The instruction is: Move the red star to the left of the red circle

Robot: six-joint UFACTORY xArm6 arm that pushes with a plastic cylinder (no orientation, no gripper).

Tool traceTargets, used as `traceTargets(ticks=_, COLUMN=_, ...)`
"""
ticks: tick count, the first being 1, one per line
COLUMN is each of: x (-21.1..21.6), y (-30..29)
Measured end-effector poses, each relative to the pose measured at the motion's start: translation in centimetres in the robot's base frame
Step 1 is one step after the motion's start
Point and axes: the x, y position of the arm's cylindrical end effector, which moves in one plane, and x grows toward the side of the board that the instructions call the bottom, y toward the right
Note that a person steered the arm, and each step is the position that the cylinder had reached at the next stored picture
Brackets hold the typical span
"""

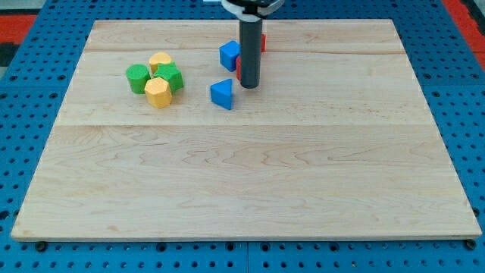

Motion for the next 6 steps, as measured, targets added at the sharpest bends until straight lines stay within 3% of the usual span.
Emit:
traceTargets(ticks=1, x=-2.6, y=9.3)
traceTargets(ticks=2, x=-11.8, y=8.0)
traceTargets(ticks=3, x=-13.0, y=1.9)
traceTargets(ticks=4, x=-8.1, y=-6.2)
traceTargets(ticks=5, x=-4.8, y=-7.4)
traceTargets(ticks=6, x=-4.3, y=-7.4)
